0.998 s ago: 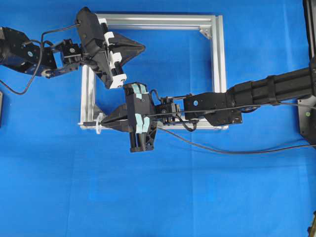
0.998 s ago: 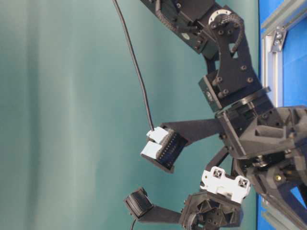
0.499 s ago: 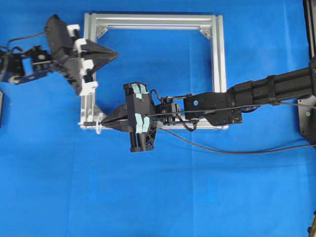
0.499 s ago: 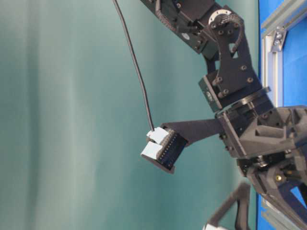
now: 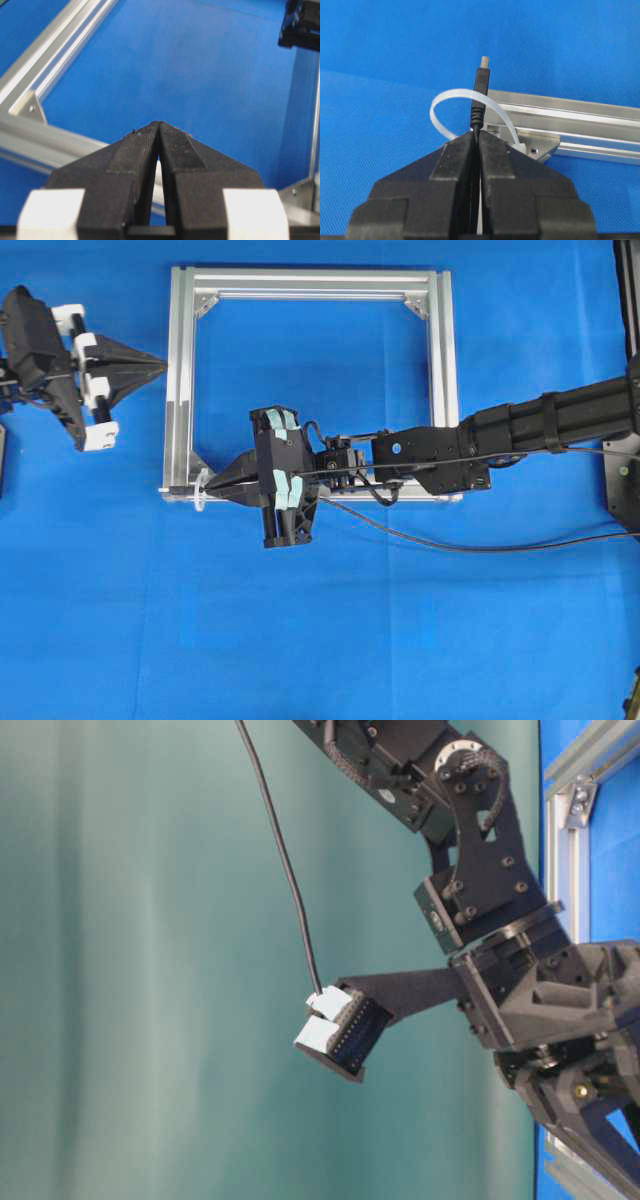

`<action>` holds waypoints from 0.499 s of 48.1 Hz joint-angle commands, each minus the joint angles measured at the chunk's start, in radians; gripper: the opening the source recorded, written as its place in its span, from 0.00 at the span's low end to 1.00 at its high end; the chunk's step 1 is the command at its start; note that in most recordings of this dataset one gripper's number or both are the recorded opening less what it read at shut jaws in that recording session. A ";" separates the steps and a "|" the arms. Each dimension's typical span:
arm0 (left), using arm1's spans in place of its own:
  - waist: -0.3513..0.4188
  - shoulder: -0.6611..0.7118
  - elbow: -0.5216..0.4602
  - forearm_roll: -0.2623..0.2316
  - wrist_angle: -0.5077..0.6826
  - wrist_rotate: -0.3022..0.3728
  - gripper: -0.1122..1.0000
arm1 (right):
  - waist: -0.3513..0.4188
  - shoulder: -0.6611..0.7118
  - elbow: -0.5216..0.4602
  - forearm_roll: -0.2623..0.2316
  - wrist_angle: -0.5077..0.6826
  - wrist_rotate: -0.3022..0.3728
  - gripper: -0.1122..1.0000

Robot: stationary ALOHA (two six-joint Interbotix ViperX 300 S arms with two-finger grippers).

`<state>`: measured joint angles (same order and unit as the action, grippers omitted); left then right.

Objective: Insert the wire through the string loop located on the left side.
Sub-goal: 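Swing the left gripper down toward the plug emerging from the loop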

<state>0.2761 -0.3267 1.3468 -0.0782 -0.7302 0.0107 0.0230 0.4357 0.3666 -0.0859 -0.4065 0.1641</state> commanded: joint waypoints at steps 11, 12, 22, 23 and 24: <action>-0.026 -0.023 -0.002 0.002 0.028 -0.012 0.10 | -0.002 -0.020 -0.017 0.000 -0.006 0.000 0.10; -0.034 -0.025 -0.002 0.003 0.028 -0.014 0.10 | -0.002 -0.020 -0.017 0.000 -0.006 0.000 0.10; -0.179 -0.052 0.008 0.003 0.029 -0.012 0.10 | 0.000 -0.020 -0.018 0.000 -0.006 0.000 0.10; -0.196 -0.055 0.008 0.003 0.031 -0.011 0.10 | -0.002 -0.020 -0.018 0.000 -0.006 0.000 0.10; -0.215 -0.058 0.009 0.003 0.031 -0.009 0.10 | -0.002 -0.020 -0.018 0.000 -0.006 0.000 0.10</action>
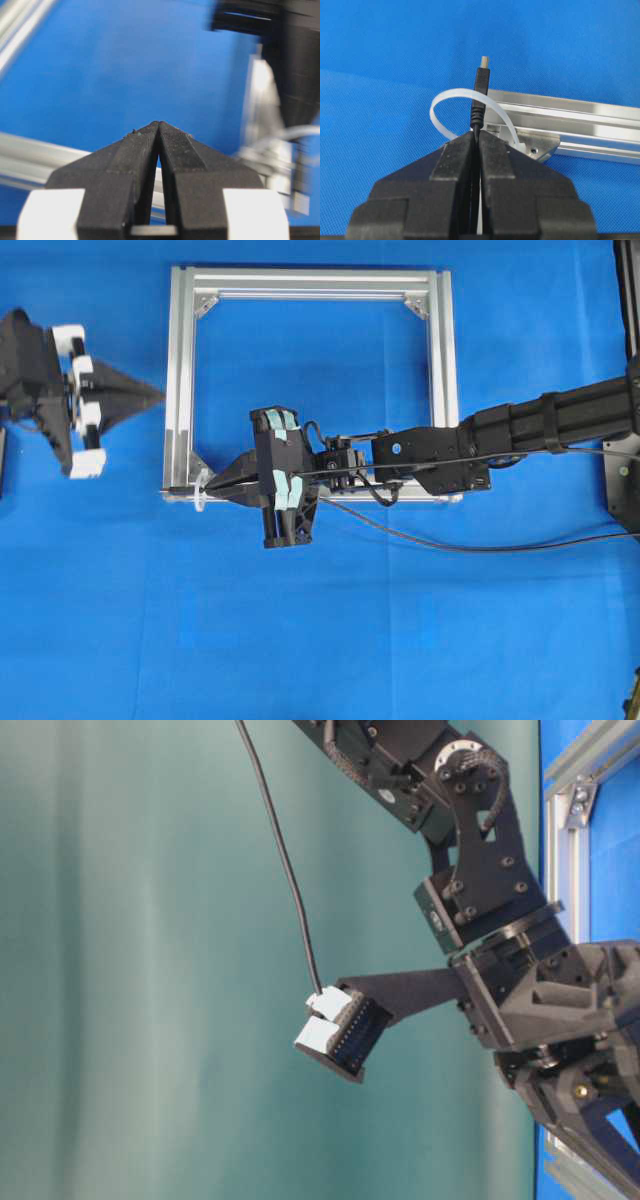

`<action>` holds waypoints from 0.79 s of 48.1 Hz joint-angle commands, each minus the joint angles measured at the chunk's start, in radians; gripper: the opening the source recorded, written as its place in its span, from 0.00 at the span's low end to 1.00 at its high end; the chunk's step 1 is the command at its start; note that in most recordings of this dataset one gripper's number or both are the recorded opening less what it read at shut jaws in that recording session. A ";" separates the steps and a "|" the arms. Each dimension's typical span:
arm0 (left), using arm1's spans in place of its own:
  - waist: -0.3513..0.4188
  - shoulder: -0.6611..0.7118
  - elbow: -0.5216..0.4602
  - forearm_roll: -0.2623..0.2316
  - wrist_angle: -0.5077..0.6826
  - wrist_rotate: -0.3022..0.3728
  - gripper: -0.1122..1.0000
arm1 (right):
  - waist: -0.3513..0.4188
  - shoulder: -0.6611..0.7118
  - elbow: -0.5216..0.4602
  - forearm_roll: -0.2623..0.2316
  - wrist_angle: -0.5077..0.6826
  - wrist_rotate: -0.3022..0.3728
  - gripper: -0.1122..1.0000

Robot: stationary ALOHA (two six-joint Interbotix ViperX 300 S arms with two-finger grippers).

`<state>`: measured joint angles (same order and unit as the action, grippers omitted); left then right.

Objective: Insert the wire through the string loop located on the left side.
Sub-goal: 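Swing the left gripper down toward the plug emerging from the loop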

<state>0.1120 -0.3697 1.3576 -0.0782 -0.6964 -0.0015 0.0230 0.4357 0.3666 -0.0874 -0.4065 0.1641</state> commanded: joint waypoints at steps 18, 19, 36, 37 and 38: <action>-0.268 -0.023 -0.008 0.009 0.003 0.018 0.10 | -0.003 -0.020 -0.018 0.002 -0.006 0.000 0.10; -0.268 -0.023 -0.009 0.009 0.002 0.018 0.10 | -0.002 -0.020 -0.018 0.002 -0.006 0.000 0.10; -0.267 -0.020 -0.009 0.009 0.005 0.012 0.11 | -0.003 -0.020 -0.017 0.002 -0.006 0.000 0.10; -0.268 -0.020 -0.011 0.009 0.005 0.012 0.11 | -0.003 -0.020 -0.017 0.002 -0.008 0.000 0.10; -0.267 -0.020 -0.011 0.009 0.005 0.011 0.12 | -0.003 -0.020 -0.017 0.002 -0.008 0.002 0.10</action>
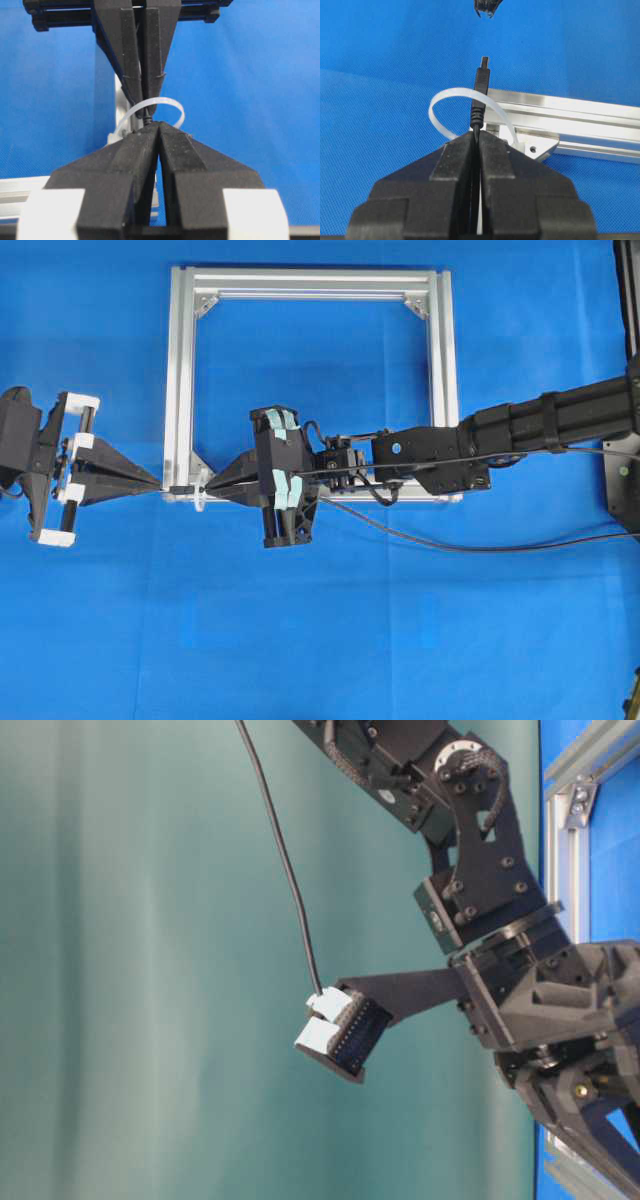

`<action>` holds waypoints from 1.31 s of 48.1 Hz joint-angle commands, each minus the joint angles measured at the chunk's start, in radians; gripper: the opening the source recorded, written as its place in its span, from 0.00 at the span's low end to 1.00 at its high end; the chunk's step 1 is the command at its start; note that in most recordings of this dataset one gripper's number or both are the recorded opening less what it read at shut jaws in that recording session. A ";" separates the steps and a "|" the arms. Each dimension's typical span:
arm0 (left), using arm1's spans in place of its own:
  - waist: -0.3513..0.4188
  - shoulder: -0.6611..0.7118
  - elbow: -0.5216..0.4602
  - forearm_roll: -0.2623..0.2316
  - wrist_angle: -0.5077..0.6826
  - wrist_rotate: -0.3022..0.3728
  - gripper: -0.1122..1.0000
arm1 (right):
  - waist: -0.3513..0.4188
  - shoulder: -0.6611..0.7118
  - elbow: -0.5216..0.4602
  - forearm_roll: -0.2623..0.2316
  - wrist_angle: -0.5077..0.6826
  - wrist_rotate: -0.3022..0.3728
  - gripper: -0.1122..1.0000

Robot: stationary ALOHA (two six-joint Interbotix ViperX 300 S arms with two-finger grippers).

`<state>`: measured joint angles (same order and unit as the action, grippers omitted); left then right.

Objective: Insert the wire through the string loop located on the left side.
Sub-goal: 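Swing the left gripper down toward the plug emerging from the loop, then open the left gripper and move it around the USB plug tip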

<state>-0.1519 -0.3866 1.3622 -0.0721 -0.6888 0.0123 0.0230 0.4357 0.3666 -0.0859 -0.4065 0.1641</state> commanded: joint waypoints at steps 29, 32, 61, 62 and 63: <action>-0.005 0.026 -0.037 0.002 0.020 -0.018 0.90 | -0.003 -0.020 -0.017 0.000 -0.008 0.000 0.10; -0.005 0.066 -0.051 0.002 0.021 -0.018 0.90 | -0.003 -0.020 -0.018 0.002 -0.008 0.000 0.10; -0.005 0.268 -0.123 0.002 0.012 -0.008 0.89 | -0.005 -0.020 -0.015 0.000 -0.015 0.000 0.10; -0.003 0.268 -0.121 0.002 0.012 -0.008 0.89 | -0.005 -0.020 -0.015 0.000 -0.015 0.000 0.10; -0.005 0.268 -0.121 0.002 0.012 -0.008 0.89 | -0.003 -0.020 -0.014 0.000 -0.015 0.000 0.10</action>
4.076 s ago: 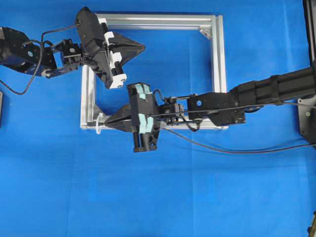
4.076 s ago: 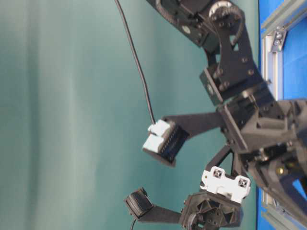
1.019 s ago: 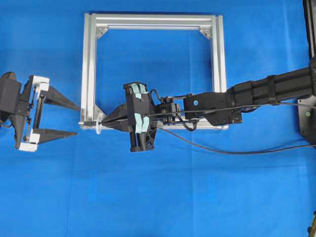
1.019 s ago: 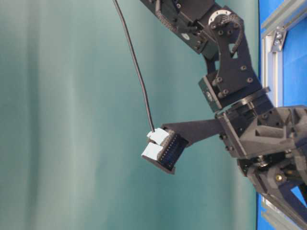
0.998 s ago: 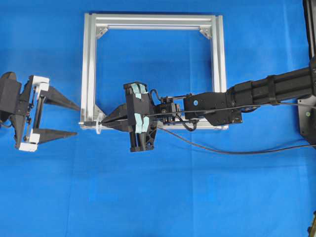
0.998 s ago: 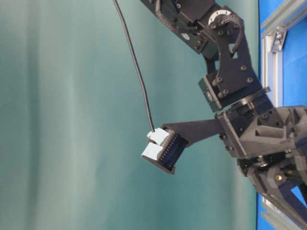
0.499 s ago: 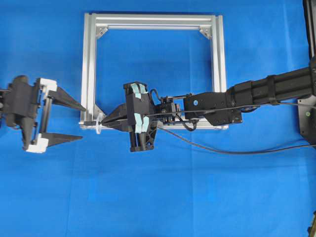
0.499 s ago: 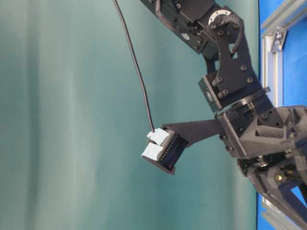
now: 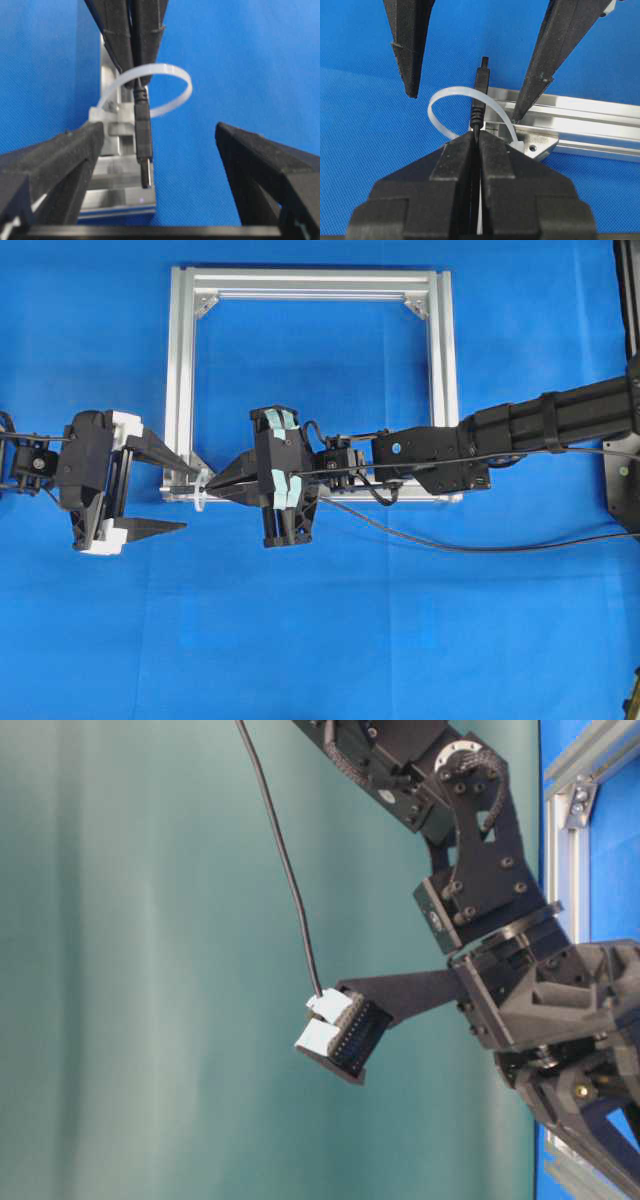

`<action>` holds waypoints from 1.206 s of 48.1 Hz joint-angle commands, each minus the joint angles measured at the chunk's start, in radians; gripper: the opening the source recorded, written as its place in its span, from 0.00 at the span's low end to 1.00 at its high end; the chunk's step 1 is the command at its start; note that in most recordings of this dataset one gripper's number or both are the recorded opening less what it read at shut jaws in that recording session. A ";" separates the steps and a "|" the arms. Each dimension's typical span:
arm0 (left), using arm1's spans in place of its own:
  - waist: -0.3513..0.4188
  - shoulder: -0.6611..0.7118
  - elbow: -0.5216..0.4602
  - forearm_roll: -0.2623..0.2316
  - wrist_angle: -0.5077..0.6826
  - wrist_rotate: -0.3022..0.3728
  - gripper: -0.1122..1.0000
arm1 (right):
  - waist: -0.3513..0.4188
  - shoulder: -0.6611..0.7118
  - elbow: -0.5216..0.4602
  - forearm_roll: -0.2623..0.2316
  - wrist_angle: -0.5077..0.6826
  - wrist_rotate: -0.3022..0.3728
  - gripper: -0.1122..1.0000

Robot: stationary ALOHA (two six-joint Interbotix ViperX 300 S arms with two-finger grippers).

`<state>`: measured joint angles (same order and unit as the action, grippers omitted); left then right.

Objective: Insert the wire through the string loop located on the left side.
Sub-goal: 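Open the left gripper and move it around the USB plug tip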

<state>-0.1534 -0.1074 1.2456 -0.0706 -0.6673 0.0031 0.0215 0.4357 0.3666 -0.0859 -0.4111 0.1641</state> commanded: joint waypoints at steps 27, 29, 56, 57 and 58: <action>-0.003 -0.011 -0.009 0.000 -0.009 0.002 0.89 | -0.003 -0.020 -0.015 0.000 -0.011 0.000 0.10; -0.003 -0.011 -0.009 0.000 -0.009 0.002 0.89 | -0.003 -0.020 -0.015 0.000 -0.011 0.000 0.10; 0.018 -0.012 -0.015 0.000 -0.008 0.009 0.41 | -0.003 -0.020 -0.018 0.000 -0.011 0.000 0.10; 0.021 -0.012 -0.017 0.000 -0.006 0.005 0.35 | -0.002 -0.020 -0.018 0.000 -0.011 0.000 0.10; 0.028 -0.012 -0.017 -0.002 -0.006 0.002 0.30 | -0.002 -0.020 -0.018 0.000 -0.011 0.000 0.10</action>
<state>-0.1411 -0.1074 1.2425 -0.0721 -0.6673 0.0123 0.0215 0.4357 0.3666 -0.0859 -0.4111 0.1626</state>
